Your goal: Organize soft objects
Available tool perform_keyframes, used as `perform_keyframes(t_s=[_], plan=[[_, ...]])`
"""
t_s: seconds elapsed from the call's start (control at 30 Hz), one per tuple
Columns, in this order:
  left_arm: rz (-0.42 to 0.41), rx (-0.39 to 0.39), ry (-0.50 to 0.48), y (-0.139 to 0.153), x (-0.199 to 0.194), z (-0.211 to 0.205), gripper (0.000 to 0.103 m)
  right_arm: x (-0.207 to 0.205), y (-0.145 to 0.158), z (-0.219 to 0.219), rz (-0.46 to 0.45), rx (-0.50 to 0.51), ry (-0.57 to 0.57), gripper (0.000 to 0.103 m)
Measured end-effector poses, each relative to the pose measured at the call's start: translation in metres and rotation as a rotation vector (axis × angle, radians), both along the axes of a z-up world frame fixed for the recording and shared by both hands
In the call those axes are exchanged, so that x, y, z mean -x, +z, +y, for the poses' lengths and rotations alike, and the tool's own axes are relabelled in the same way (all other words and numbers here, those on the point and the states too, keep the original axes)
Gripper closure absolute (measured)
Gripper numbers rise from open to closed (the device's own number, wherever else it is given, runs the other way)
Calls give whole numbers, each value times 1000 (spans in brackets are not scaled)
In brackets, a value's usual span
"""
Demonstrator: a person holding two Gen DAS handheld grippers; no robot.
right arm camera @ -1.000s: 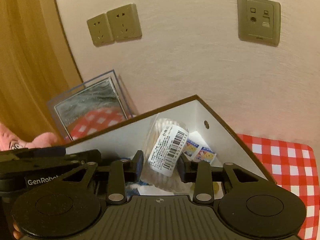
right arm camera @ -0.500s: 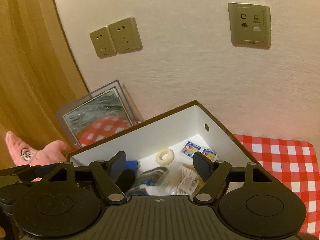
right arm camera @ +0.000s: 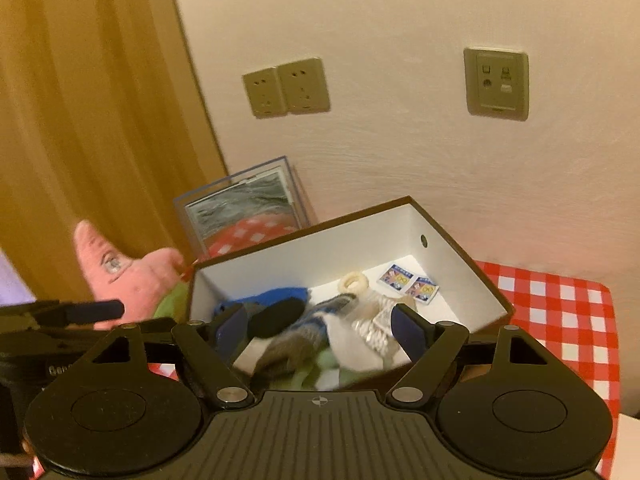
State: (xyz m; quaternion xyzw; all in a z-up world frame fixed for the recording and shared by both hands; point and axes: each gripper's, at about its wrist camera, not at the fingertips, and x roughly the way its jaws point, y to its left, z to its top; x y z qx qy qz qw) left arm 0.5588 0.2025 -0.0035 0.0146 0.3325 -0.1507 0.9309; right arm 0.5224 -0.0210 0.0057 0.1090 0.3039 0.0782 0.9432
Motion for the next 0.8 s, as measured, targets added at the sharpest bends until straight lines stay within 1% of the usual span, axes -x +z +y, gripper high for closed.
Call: perform_keyframes(t_s=[0.1,0.27,0.5,0.7,0.8], plan=[[-15,-9,0,6,25,4,28,27,4,1,-15,4,15,24],[-21,-28,3,13,67,6,29,68,11,-3,-24,-22,14,24],[-36,-12,5,23,124,9,29,122,16,-6,-36,-27,4,24],[-39,-5,-5,26,168,6,29,172,10,-11,-15,-42,-20,24],[-35,-12,-7,27,190,1,30,190,8,-16,0,-51,-27,24]])
